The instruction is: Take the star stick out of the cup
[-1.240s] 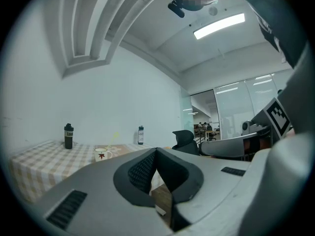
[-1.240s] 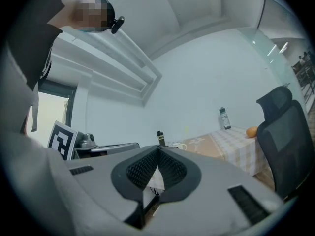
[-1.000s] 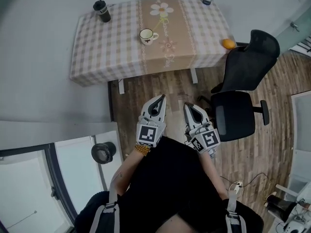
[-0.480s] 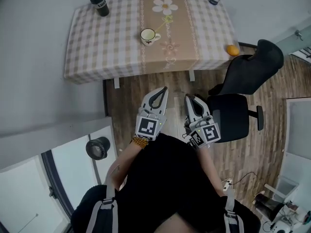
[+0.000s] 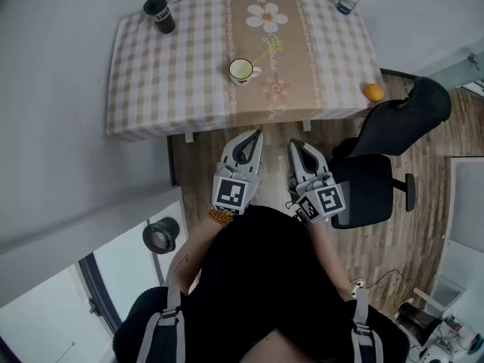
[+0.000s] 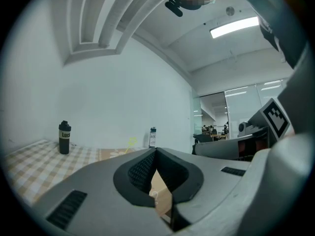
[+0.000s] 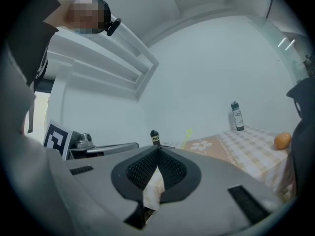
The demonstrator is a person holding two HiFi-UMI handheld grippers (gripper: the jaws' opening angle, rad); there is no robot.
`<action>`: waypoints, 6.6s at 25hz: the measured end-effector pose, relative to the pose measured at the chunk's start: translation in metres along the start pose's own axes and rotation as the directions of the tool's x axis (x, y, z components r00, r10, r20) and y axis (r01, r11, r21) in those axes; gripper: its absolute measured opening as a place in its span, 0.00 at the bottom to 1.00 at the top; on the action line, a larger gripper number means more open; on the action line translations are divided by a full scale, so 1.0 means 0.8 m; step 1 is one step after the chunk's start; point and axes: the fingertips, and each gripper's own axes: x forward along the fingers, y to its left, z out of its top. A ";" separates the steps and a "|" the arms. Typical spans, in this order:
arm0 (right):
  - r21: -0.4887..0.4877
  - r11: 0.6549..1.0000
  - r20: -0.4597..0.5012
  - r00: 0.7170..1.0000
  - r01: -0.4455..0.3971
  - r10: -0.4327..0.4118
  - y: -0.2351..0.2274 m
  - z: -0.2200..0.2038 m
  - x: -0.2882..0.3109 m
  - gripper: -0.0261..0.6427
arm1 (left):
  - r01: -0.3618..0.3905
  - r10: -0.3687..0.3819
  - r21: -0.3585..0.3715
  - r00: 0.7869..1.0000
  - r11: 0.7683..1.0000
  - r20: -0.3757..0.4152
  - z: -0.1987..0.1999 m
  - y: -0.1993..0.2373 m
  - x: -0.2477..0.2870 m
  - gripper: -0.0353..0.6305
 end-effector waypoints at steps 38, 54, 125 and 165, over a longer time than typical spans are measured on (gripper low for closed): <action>0.044 0.994 -0.057 0.994 0.099 -0.097 -0.106 -0.005 0.242 0.05 | -0.028 0.032 -0.071 0.998 0.997 0.054 0.003 0.238 0.094 0.06; 0.088 0.993 -0.132 0.989 0.072 -0.060 -0.120 -0.059 0.301 0.05 | -0.148 0.150 -0.054 0.989 0.987 0.018 -0.016 0.305 0.069 0.06; 0.155 0.988 -0.208 0.978 0.026 0.007 -0.125 -0.093 0.376 0.06 | -0.232 0.233 -0.071 0.972 0.970 0.009 -0.023 0.345 0.089 0.06; 0.046 0.999 -0.042 0.999 -0.009 0.011 -0.093 0.007 0.346 0.06 | -0.114 0.115 -0.030 0.992 0.993 0.042 0.000 0.303 0.134 0.06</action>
